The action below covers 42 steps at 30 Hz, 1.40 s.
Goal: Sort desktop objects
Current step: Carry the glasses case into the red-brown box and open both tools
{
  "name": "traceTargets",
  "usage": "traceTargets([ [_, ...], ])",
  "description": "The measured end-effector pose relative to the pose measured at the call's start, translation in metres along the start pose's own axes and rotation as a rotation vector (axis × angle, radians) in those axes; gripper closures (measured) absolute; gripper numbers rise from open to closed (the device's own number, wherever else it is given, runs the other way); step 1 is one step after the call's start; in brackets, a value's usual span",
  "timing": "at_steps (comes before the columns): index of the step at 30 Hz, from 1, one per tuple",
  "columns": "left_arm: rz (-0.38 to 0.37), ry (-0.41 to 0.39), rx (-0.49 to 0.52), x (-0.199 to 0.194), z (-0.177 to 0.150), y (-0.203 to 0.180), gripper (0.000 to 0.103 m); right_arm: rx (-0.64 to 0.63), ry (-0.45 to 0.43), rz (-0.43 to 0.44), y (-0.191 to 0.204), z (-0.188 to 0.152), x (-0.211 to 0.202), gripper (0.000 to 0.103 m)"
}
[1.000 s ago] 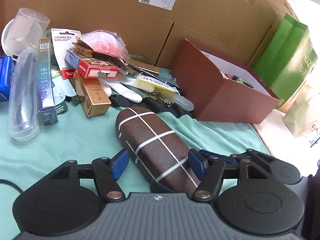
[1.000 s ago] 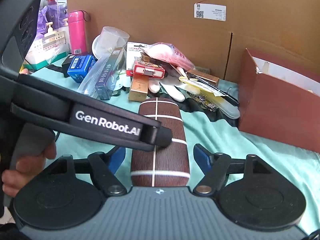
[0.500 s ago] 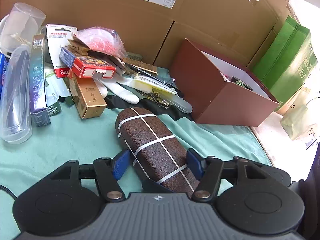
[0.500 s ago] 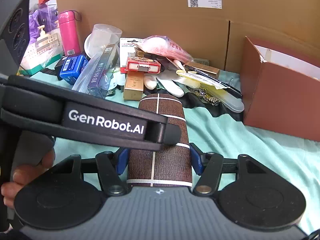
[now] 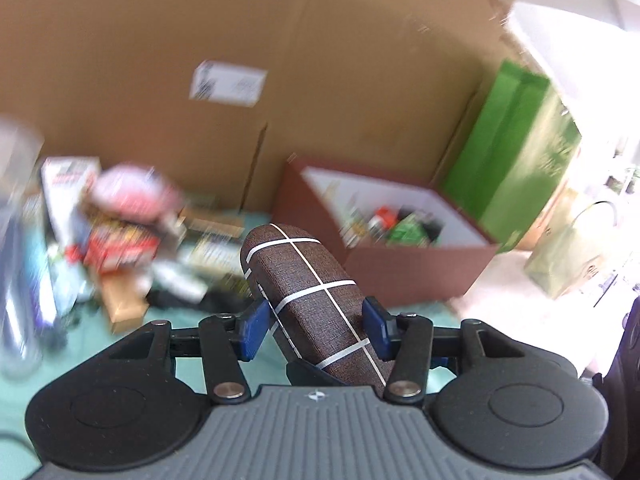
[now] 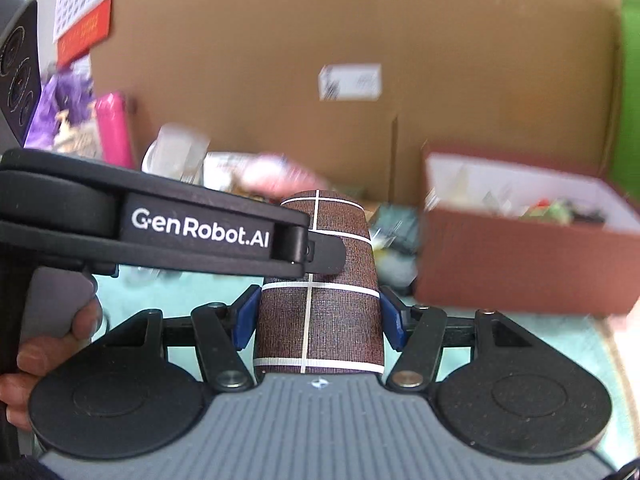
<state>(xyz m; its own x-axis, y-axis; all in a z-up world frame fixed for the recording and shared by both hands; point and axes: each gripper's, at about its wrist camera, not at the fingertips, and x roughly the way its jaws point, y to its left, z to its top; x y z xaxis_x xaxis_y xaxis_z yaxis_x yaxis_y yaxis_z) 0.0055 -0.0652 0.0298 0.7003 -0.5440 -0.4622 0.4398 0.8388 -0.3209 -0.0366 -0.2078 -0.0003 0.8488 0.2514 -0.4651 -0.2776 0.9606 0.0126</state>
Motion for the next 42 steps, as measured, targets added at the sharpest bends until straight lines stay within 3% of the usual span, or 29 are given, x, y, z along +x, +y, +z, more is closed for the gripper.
traceTargets([
  [7, -0.072, -0.063, 0.089, 0.026, 0.043, -0.040, 0.051, 0.056, -0.114, -0.103, -0.039, 0.033, -0.007, 0.043],
  [13, -0.144, -0.054, 0.152, 0.070, 0.071, -0.059, 0.051, 0.145, -0.150, -0.199, -0.075, 0.053, 0.007, 0.043],
  [22, -0.204, 0.032, 0.163, 0.146, 0.094, -0.056, 0.052, 0.276, -0.104, -0.283, -0.120, 0.069, 0.059, 0.043],
  [26, -0.229, 0.074, 0.174, 0.173, 0.099, -0.050, 0.064, 0.314, -0.066, -0.321, -0.133, 0.069, 0.082, 0.043],
  [27, -0.256, 0.087, 0.174, 0.178, 0.100, -0.049, 0.072, 0.323, -0.055, -0.318, -0.135, 0.068, 0.088, 0.043],
  [28, -0.278, 0.103, 0.167, 0.183, 0.101, -0.048, 0.072, 0.330, -0.044, -0.308, -0.137, 0.068, 0.094, 0.043],
  [31, -0.241, 0.106, 0.165, 0.191, 0.101, -0.044, 0.072, 0.339, -0.012, -0.311, -0.141, 0.066, 0.110, 0.043],
  [32, -0.229, 0.106, 0.167, 0.192, 0.100, -0.042, 0.068, 0.327, 0.002, -0.311, -0.141, 0.065, 0.113, 0.043],
  [35, -0.194, 0.087, 0.159, 0.188, 0.096, -0.033, 0.040, 0.299, 0.005, -0.285, -0.138, 0.061, 0.111, 0.038],
  [42, -0.142, 0.050, 0.154, 0.182, 0.092, -0.026, 0.014, 0.285, -0.015, -0.269, -0.136, 0.057, 0.088, 0.024],
])
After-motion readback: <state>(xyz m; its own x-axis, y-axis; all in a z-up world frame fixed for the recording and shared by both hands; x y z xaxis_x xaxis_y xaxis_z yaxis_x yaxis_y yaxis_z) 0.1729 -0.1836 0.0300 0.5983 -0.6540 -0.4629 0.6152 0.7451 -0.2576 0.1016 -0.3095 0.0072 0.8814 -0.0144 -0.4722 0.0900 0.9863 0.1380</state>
